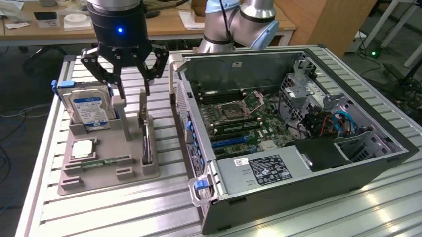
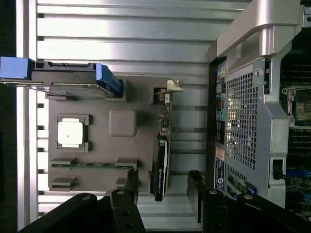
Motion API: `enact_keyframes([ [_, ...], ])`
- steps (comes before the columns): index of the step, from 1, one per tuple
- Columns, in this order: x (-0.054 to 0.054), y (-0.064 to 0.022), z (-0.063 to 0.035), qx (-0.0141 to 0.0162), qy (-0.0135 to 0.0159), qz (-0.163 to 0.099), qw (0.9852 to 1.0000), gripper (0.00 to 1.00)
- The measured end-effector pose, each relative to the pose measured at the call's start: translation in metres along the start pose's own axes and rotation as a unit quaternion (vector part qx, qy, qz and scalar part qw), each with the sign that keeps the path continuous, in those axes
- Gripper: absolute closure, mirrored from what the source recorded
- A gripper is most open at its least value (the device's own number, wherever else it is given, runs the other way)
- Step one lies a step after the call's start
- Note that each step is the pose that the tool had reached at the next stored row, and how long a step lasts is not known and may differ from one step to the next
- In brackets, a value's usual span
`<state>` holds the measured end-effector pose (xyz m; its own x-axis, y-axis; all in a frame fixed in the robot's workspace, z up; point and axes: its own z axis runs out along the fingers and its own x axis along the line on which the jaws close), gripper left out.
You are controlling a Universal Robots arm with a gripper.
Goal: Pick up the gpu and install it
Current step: 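Pick up the gpu and move the gpu toward the slot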
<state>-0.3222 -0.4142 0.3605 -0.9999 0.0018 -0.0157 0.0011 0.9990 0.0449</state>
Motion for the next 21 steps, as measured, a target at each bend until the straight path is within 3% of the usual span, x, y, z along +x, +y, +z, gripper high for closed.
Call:
enact_keyframes([
  [9, 0.0, -0.0003, 0.0061, 0.0, -0.0001, 0.0, 1.0, 0.47],
  [14, 0.0, -0.0004, 0.0076, 0.0, 0.0, 0.0, 1.0, 0.34],
  [21, 0.0, -0.0007, 0.0151, 0.0022, 0.0062, 0.0, 1.0, 0.34],
])
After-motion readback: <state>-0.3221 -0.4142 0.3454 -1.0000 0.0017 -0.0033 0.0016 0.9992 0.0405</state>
